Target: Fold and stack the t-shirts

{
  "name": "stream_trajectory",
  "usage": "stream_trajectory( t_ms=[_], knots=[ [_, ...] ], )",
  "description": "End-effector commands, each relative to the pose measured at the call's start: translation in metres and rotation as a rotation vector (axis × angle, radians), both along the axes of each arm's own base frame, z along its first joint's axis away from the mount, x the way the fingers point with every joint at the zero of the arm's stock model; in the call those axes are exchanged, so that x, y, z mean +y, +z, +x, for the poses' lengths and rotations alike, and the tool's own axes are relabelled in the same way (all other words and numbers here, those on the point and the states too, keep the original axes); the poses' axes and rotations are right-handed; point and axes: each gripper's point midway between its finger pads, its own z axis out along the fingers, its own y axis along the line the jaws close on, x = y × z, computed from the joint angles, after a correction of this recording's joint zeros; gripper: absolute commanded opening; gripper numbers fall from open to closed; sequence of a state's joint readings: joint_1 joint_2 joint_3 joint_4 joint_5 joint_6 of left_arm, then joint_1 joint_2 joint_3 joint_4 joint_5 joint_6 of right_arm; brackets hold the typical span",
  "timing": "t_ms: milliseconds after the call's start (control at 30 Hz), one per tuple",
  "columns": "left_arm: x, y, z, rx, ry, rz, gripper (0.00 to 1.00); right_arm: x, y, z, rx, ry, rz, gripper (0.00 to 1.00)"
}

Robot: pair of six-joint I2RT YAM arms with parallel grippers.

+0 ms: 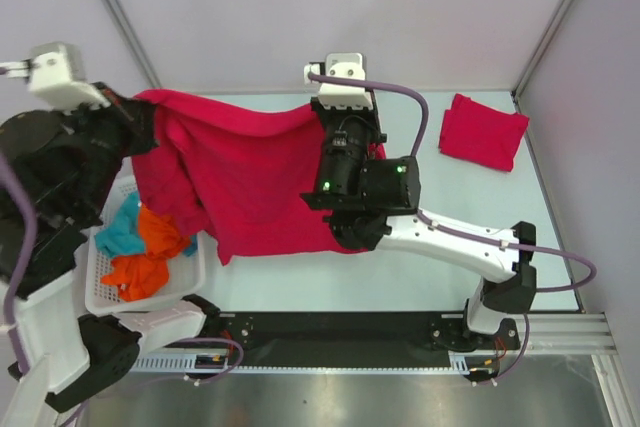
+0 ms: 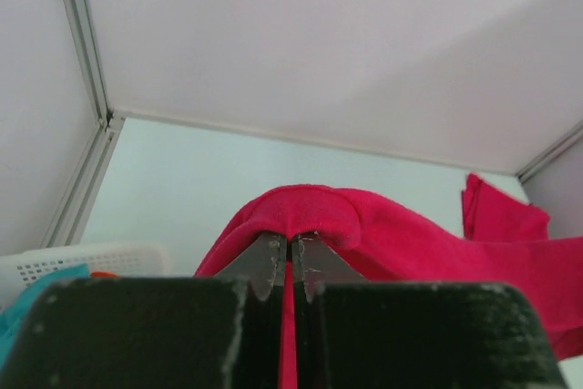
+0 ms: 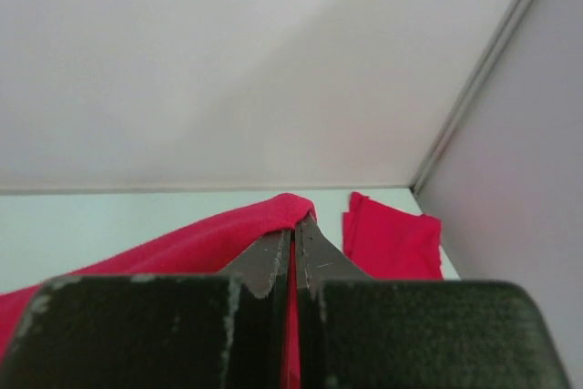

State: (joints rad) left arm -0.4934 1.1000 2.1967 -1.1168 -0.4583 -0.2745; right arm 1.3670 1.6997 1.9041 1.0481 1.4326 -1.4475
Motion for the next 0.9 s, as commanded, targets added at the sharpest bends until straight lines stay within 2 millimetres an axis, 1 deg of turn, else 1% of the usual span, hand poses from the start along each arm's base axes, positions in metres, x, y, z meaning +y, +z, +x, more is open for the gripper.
stream_trajectory(
  t_ms=[0, 33, 67, 100, 133, 167, 200, 267, 300, 333, 433, 500, 633, 667, 733, 767, 867],
  knots=[
    [-0.036, -0.041, 0.050, 0.131, -0.055, 0.094, 0.00, -0.023, 0.001, 0.025, -0.023, -0.094, 0.069, 0.00],
    [-0.041, -0.047, 0.058, 0.149, -0.056, 0.097, 0.00, -0.025, -0.002, 0.030, -0.020, -0.110, 0.068, 0.00],
    [-0.048, -0.053, 0.063, 0.167, -0.076, 0.096, 0.00, -0.031, -0.005, 0.037, -0.019, -0.137, 0.071, 0.00],
    [-0.055, -0.059, 0.071, 0.187, -0.088, 0.099, 0.00, -0.032, -0.007, 0.040, -0.019, -0.144, 0.066, 0.00],
    [-0.058, -0.061, 0.074, 0.193, -0.094, 0.100, 0.00, -0.031, -0.012, 0.043, -0.015, -0.151, 0.050, 0.00],
    [-0.061, -0.059, 0.078, 0.184, -0.100, 0.094, 0.00, -0.033, -0.013, 0.045, -0.018, -0.156, 0.047, 0.00],
    [-0.065, -0.059, 0.083, 0.185, -0.105, 0.096, 0.00, -0.039, -0.012, 0.046, -0.022, -0.167, 0.058, 0.00],
    [-0.070, -0.058, 0.089, 0.187, -0.113, 0.099, 0.00, -0.043, -0.017, 0.050, -0.019, -0.179, 0.051, 0.00],
    [-0.075, -0.060, 0.093, 0.195, -0.130, 0.101, 0.00, -0.048, -0.018, 0.053, -0.017, -0.193, 0.055, 0.00],
    [-0.080, -0.066, 0.099, 0.216, -0.139, 0.109, 0.00, -0.050, -0.019, 0.054, -0.015, -0.201, 0.054, 0.00],
    [-0.089, -0.075, 0.109, 0.245, -0.158, 0.112, 0.00, -0.053, -0.026, 0.057, -0.002, -0.217, 0.042, 0.00],
    [-0.093, -0.074, 0.111, 0.242, -0.168, 0.104, 0.00, -0.054, -0.030, 0.058, 0.004, -0.221, 0.031, 0.00],
    [-0.097, -0.058, 0.106, 0.192, -0.202, 0.086, 0.00, -0.059, -0.030, 0.053, 0.005, -0.213, 0.041, 0.00],
    [-0.097, -0.048, 0.103, 0.165, -0.208, 0.081, 0.00, -0.061, -0.027, 0.050, 0.003, -0.208, 0.048, 0.00],
    [-0.100, -0.039, 0.095, 0.141, -0.230, 0.082, 0.00, -0.061, -0.024, 0.047, -0.003, -0.196, 0.054, 0.00],
    [-0.100, -0.031, 0.091, 0.122, -0.238, 0.075, 0.00, -0.060, -0.021, 0.043, -0.006, -0.183, 0.053, 0.00],
    [-0.098, -0.023, 0.078, 0.107, -0.256, 0.073, 0.00, -0.058, -0.016, 0.035, -0.010, -0.159, 0.048, 0.00]
  ],
)
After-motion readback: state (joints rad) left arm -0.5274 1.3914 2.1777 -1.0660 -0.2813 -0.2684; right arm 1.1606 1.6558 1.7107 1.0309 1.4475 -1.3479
